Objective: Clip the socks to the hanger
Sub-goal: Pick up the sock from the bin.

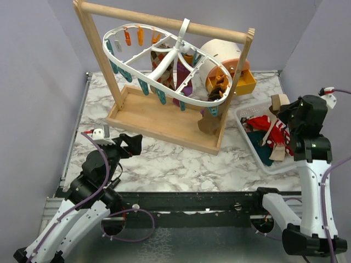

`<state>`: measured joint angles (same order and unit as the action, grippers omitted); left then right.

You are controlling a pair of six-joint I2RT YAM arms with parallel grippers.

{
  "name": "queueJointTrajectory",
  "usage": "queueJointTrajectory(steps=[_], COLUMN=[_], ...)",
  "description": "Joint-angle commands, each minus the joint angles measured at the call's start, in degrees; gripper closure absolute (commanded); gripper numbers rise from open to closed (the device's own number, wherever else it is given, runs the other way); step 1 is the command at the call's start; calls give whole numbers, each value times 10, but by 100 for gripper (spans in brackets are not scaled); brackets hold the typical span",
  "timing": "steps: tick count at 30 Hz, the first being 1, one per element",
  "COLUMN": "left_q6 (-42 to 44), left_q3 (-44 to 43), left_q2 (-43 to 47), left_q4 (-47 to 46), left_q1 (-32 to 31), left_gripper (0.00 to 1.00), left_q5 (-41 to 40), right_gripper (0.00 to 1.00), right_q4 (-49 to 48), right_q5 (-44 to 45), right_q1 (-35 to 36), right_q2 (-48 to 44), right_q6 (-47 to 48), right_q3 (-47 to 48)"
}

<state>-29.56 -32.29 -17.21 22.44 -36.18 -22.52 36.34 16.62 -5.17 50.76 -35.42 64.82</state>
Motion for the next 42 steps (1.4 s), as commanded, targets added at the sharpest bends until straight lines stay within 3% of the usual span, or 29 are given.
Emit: queueJointTrajectory(steps=[1,8,13,18,25,28,31,36,42], left_q6=[-2,10,42,101,136,144,166,251,368], left_q3=[1,3,20,37,10,29,25,-19,-52], left_q2=[0,36,86,108,47,18,-33,-111,-173], left_q4=[4,-7,-89,-239,-295,-376,-427,-433,-433], left_q1=[-8,-9,-9,-9,-9,-9,-9,-9,-10], left_gripper=[1,1,1,1,1,1,1,1,1], left_q5=[0,-26,24,224,470,546,592,655,703], right_gripper=[99,99,99,99,99,99,99,99,99], right_q4=[110,254,274,172,92,16,-114,-324,-405], right_q5=[-66,-223,-411,-652,-738,-772,-796,-810,-800], right_q1=[27,45,70,106,149,158,159,159,183], right_q2=[-31,-73,-123,-176,-191,-196,-203,-201,-160], right_q6=[32,100,128,88,57,2,-94,-239,-264], right_q3=[79,185,168,66,26,-11,-80,-173,-211])
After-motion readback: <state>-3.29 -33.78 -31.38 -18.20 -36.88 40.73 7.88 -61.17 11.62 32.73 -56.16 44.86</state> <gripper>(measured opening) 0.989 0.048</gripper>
